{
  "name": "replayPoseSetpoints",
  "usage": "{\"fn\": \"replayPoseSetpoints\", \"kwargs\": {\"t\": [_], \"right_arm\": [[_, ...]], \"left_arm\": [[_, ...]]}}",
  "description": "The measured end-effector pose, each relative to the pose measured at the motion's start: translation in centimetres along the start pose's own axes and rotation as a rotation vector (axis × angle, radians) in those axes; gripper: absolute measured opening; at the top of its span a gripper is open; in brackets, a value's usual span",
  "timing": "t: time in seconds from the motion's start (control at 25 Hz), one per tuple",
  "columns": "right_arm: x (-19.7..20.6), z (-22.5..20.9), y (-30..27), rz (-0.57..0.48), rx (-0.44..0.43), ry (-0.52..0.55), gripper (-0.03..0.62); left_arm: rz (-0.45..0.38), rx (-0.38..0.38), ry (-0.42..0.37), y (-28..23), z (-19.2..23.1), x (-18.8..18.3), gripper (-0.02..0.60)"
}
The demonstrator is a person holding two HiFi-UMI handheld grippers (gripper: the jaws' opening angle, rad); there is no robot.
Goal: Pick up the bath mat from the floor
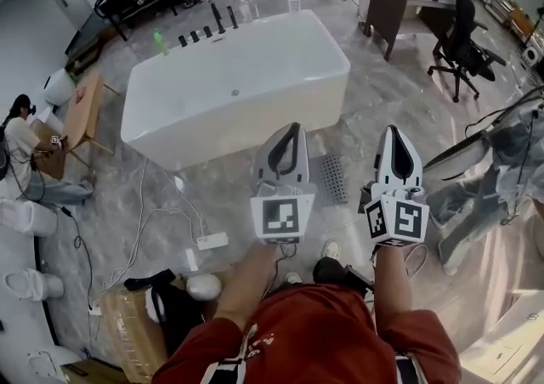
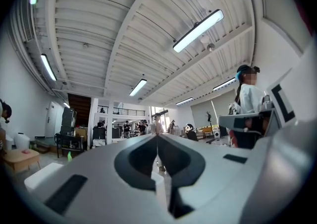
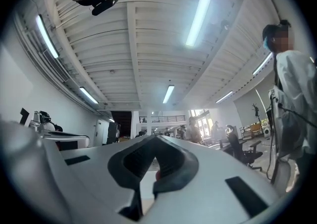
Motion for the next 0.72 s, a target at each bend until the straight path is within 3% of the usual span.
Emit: {"fn": "replayPoseSetpoints", "kwargs": {"t": [0.72], "right_arm": [[3.5, -10.2, -7.9, 0.007, -0.028, -0.022, 0.011]], "left_arm": [[0.020, -0.017, -0.043, -11.8, -4.7, 2.4, 0.015]]}}
Point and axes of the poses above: the fingertips, and each gripper's own axes: y backward along the fingers, z to its left, x out of its underside, the point moved 3 cm from there along y, backward along the fingers, and after that the axes turned 9 degrees about y, right-handed, at the moved point
